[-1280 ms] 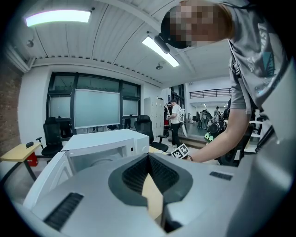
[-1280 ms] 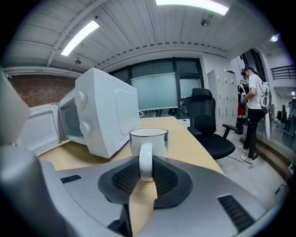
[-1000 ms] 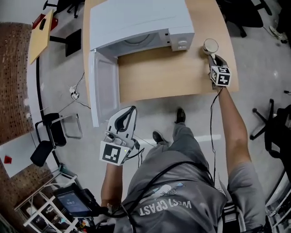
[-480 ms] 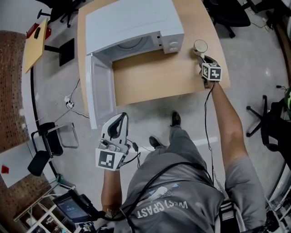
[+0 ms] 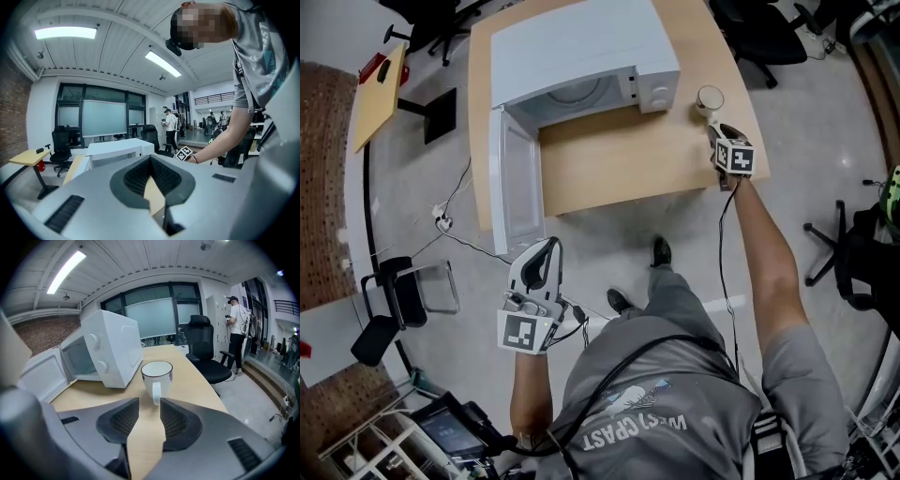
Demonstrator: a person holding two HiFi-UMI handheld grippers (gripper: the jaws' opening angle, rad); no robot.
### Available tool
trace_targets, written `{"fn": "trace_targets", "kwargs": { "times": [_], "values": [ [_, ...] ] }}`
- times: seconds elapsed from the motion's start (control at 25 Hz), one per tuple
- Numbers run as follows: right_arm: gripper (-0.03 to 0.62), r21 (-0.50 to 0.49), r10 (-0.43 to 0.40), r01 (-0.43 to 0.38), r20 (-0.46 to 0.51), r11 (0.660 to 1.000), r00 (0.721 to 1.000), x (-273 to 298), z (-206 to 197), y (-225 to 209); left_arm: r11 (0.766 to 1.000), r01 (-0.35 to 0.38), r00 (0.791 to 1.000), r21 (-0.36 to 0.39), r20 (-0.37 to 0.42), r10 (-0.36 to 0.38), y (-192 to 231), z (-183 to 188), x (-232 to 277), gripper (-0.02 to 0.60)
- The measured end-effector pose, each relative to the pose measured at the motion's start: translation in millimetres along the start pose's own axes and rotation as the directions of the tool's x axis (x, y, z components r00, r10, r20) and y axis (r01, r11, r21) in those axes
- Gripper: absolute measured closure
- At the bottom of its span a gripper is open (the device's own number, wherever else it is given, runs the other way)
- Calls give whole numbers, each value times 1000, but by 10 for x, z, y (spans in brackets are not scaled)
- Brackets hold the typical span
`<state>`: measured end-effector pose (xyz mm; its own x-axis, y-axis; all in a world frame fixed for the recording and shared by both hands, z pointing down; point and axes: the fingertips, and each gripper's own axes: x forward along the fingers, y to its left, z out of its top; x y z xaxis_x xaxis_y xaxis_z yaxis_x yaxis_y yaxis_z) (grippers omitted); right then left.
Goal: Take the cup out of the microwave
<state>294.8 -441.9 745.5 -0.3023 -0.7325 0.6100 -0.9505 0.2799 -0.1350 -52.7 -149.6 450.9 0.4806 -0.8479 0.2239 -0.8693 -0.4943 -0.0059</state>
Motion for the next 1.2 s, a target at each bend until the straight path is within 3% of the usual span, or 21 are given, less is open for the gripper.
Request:
{"fn": "trace_targets", "kwargs": {
  "times": [0.16,0.36,0.48,0.68,0.88,1.08,1.2],
  "values": [
    [473,-16,-40,41,79,999,996,-341,139,99,1000,-9,999,-8,32,10,-21,33,-263,555],
    [477,-66,-20,34,207,997,978,-906,423,455,1000,-18,999,0,51,18,-48,14,-641,555],
    [581,-81,-7,31,285,996,959,-1300,598,664,1000,-12,996,14,84,11,-67,24,-815,555],
    [583,-134,80,-27,404,991,911,-2012,924,1324,999,3,986,41,164,-9,-66,147,-1184,555],
    [583,-216,202,-104,504,971,840,-2673,1267,2178,994,7,980,109,198,-29,-23,279,-1556,555],
    [583,-314,300,-140,548,939,780,-3363,1381,2969,987,15,979,158,200,-47,-31,274,-1966,555],
    [583,-348,334,-154,548,925,767,-3687,1350,3389,990,12,970,143,238,-46,6,325,-2228,555]
  ]
}}
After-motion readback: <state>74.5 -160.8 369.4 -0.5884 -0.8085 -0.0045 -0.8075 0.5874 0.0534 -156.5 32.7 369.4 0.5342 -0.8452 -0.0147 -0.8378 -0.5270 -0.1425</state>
